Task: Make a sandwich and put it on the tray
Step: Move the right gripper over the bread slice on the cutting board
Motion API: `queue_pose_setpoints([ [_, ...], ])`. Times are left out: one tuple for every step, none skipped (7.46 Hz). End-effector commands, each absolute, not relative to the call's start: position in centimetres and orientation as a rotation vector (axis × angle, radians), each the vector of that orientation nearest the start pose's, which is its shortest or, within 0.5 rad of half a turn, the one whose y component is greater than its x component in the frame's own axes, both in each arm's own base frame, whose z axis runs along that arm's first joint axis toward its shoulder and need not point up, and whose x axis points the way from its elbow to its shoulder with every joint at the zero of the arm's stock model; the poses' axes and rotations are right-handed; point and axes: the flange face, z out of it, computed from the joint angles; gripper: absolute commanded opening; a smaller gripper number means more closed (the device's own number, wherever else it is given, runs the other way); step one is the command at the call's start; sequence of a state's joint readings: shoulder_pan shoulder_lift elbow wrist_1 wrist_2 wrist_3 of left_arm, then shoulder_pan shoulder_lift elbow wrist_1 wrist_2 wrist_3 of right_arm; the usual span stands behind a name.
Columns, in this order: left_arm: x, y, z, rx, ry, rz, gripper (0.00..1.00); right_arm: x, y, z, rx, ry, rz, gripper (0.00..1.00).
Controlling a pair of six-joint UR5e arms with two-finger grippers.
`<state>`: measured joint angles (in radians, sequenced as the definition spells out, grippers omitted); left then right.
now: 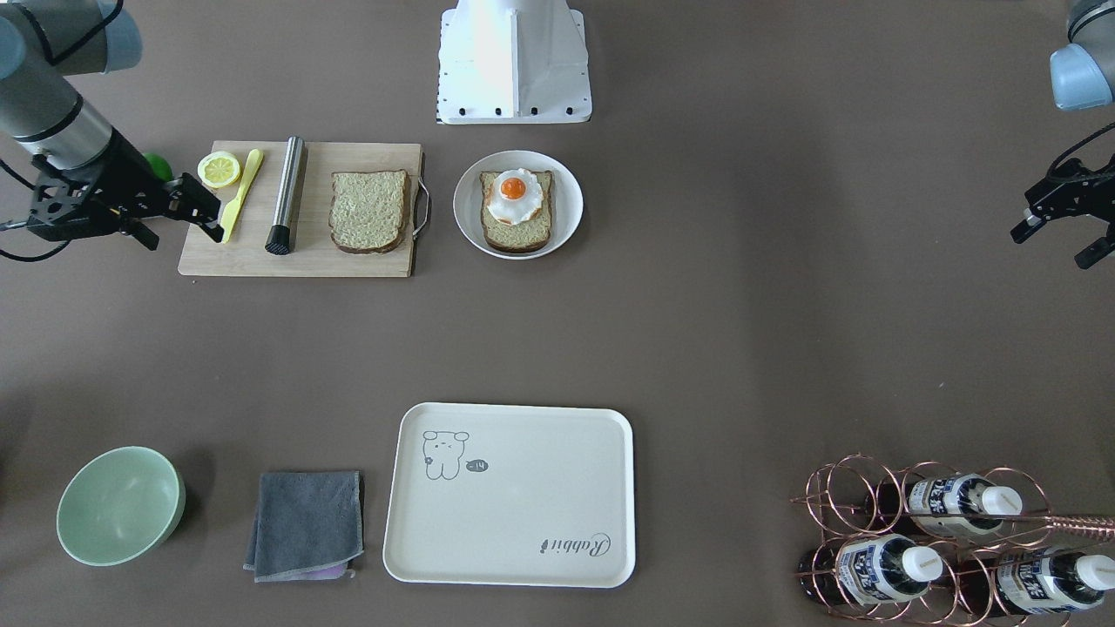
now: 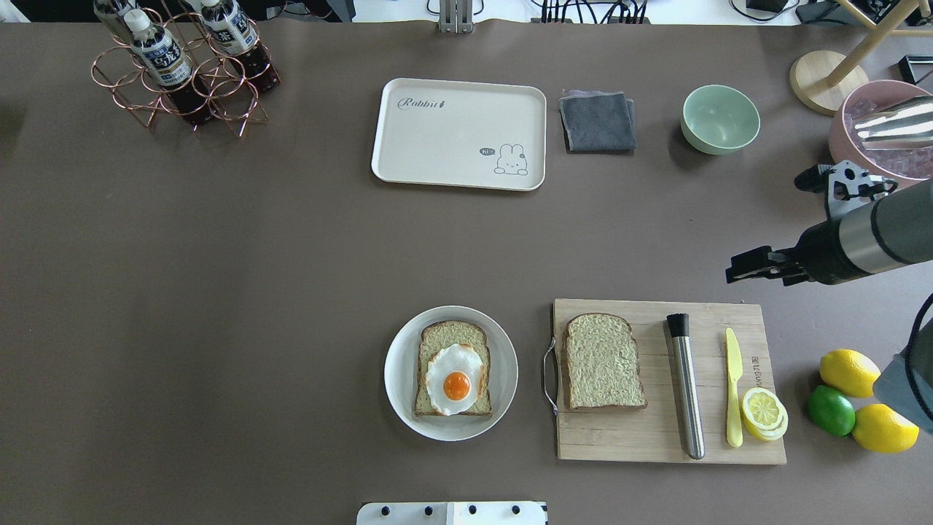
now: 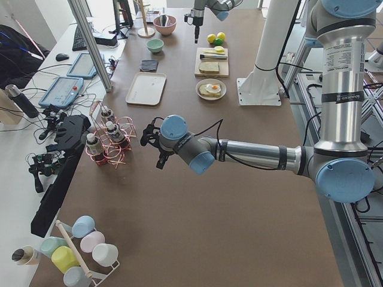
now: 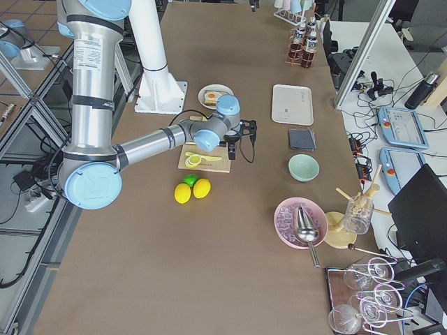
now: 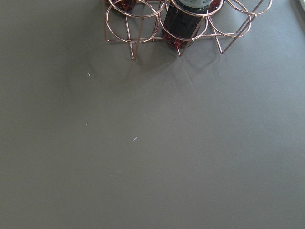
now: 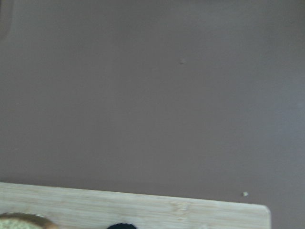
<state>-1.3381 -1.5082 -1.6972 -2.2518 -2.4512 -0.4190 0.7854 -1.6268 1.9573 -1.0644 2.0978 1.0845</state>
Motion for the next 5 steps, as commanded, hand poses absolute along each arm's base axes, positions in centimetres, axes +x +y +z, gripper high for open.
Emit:
queue_pose_setpoints([
  [5.7, -48.3, 53.7, 0.392, 1.014, 0.159, 0.98, -35.4, -34.9, 39.8, 0.068, -0.995, 0.079, 0.94],
  [5.9, -48.5, 53.5, 0.395, 1.015, 0.162, 0.98, -37.3, -33.3, 39.3, 0.076, -0.995, 0.072, 0.85],
  [5.9, -48.7, 53.4, 0.396, 1.016, 0.163, 0.98, -38.6, -31.9, 38.9, 0.083, -1.026, 0.078, 0.78],
  [5.9, -48.7, 53.4, 0.396, 1.016, 0.163, 0.98, -39.4, -30.8, 38.8, 0.092, -1.054, 0.096, 0.76],
  [5.9, -48.7, 53.5, 0.395, 1.015, 0.162, 0.98, -40.2, -30.1, 39.1, 0.104, -1.044, 0.092, 0.74],
])
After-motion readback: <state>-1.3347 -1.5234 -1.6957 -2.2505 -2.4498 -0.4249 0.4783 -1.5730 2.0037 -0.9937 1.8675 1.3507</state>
